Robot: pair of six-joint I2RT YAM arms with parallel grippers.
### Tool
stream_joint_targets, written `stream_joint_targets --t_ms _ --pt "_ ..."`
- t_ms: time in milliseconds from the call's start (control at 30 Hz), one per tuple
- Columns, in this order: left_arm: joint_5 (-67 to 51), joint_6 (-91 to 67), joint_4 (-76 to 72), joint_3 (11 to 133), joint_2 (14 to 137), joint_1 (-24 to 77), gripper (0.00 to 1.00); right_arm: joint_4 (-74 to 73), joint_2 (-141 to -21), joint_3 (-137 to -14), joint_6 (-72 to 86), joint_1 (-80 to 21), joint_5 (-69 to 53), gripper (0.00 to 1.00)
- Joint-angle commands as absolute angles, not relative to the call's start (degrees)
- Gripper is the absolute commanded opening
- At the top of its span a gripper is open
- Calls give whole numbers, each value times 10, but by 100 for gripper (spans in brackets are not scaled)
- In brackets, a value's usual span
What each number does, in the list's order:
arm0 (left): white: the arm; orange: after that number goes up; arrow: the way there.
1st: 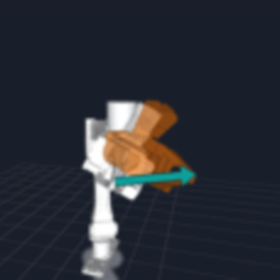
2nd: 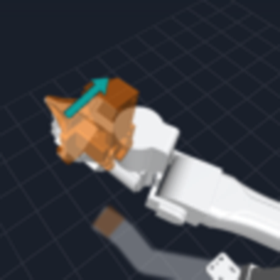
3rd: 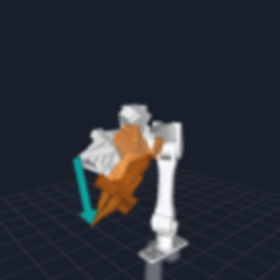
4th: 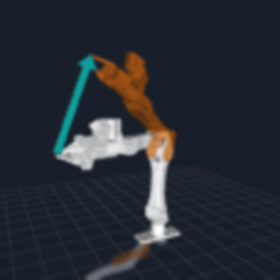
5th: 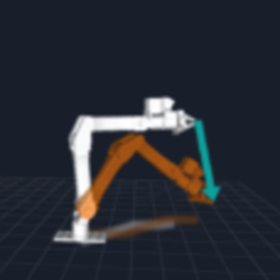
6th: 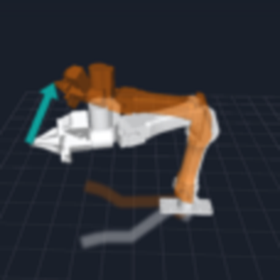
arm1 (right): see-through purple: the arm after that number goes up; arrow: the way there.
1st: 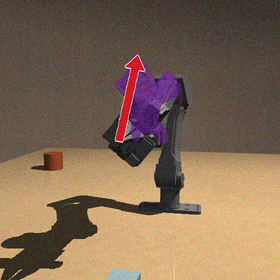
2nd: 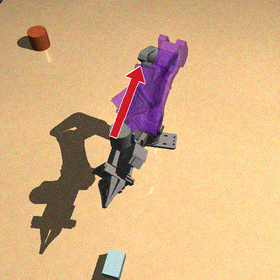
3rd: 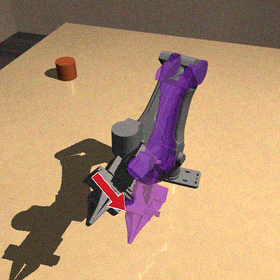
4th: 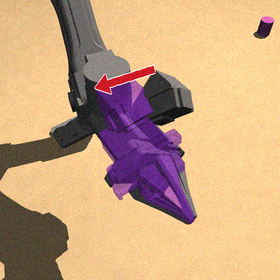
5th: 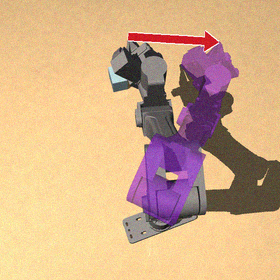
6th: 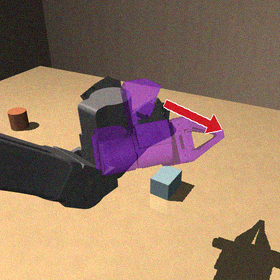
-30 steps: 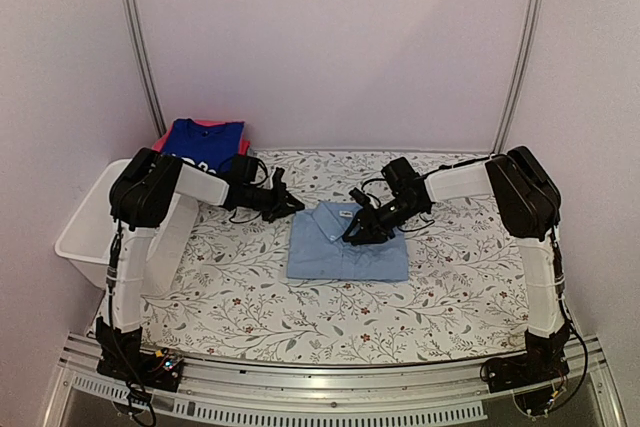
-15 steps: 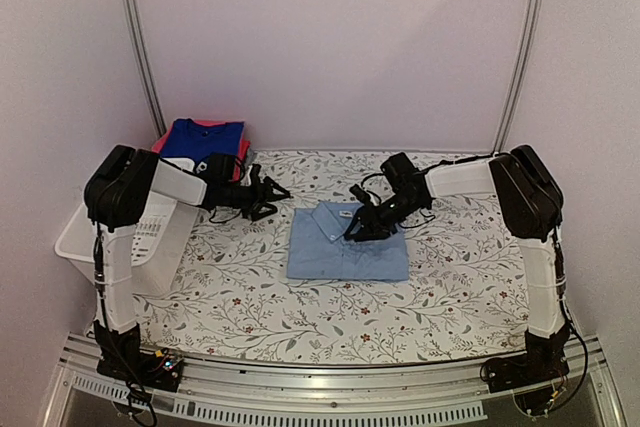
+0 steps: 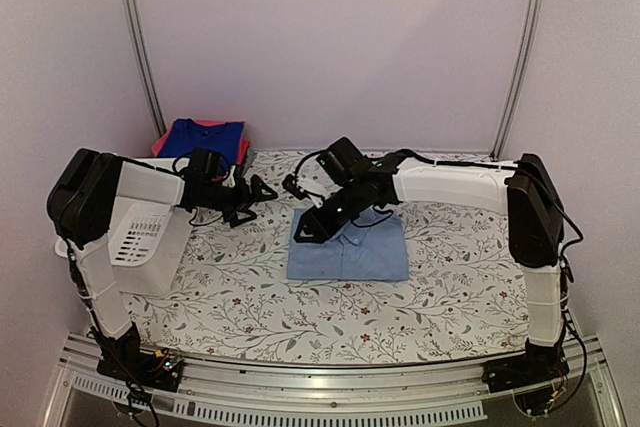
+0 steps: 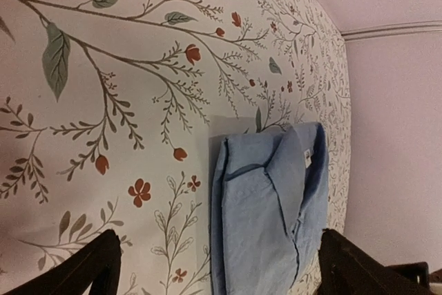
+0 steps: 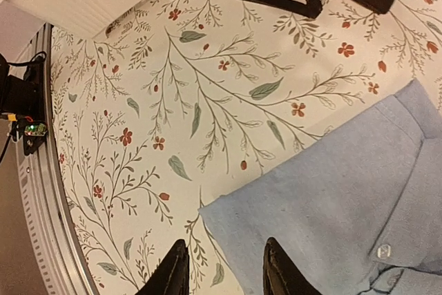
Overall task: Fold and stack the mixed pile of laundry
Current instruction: Adjust the square-folded shirt at the center of the board, then pick up the square-folded shirt from the center of the board.
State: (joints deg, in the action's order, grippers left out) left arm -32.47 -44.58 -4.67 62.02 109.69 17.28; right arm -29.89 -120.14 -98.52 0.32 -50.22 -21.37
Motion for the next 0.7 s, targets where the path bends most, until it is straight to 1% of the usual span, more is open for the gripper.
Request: stream_joint_targets --t_ms 0,267,433,500,567,667 --pt "-302 -440 -10 606 1070 171 100 -357 -1251 -1018 -40 -543 -140 35" --pt "-303 -438 -17 595 1068 170 100 -376 -1302 -1049 -40 -574 -102 32" --pt "-302 -437 -20 589 1069 170 100 -388 -1350 -1068 -46 -592 -74 32" --pt "-300 -436 -20 585 1067 170 100 -391 -1366 -1069 -53 -602 -60 33" --pt "-298 -433 -18 582 1068 171 100 -394 -1373 -1066 -57 -607 -51 36" --pt "-299 -431 -16 576 1067 170 100 -401 -1373 -1065 -56 -609 -7 38"
